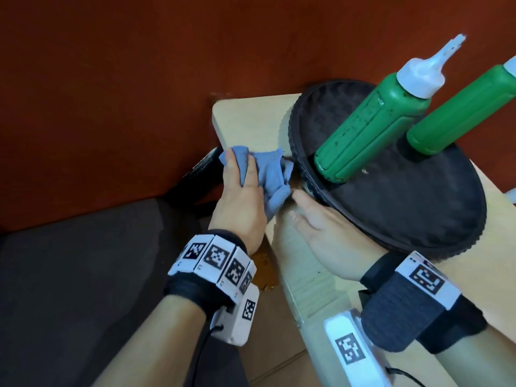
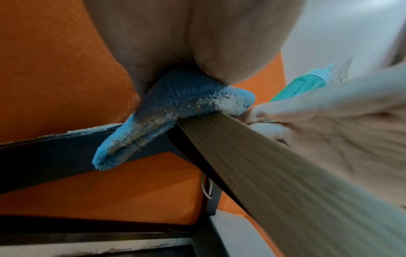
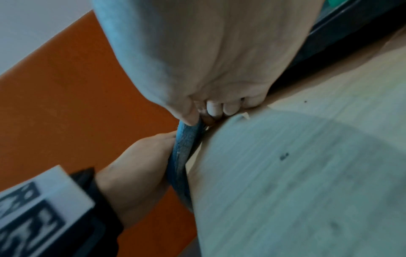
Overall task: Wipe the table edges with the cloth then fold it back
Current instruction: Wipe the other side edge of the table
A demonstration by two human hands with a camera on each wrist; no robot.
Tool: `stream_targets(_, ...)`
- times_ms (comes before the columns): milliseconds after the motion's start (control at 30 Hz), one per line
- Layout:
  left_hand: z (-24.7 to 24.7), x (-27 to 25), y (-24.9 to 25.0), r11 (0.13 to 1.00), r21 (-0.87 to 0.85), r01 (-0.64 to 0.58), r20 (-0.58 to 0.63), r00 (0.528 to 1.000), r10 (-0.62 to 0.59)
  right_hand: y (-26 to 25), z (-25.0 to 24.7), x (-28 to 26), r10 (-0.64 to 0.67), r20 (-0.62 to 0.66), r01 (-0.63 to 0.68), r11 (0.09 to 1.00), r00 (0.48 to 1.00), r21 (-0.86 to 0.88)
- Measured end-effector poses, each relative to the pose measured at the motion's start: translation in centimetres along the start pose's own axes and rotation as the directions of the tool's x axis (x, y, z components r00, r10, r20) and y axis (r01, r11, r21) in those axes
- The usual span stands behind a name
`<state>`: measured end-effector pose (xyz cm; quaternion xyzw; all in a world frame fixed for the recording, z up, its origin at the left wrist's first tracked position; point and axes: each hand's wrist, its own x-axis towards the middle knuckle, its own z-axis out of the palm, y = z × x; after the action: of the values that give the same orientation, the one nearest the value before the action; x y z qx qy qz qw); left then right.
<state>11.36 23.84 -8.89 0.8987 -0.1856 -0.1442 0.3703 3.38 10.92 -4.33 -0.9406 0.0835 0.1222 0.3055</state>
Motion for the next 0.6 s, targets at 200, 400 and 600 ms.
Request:
stream_targets(200, 1.3, -3.0, 0.7, 0.986, -0.152, 0.066, -0.023, 0.997, -0.070, -0.1, -0.2, 0.0, 0.007, -0.005, -0.006, 0.977, 1.000, 0.215)
stream_targets(400, -0.4, -4.4, 0.3, 0.998, 0.026, 0.064, -0.078, 0.995, -0.062, 0.2, 0.0, -0.9, 0.072, -0.049, -0.064, 0.986, 0.996, 0.155)
stream_targets(600, -0.4, -6.6, 1.0, 0.990, -0.090, -0.107, -0.295, 0.953, 0.076, 0.1, -1.1, -3.6, 0.007, -0.074, -0.011, 0.998, 0.997, -0.058)
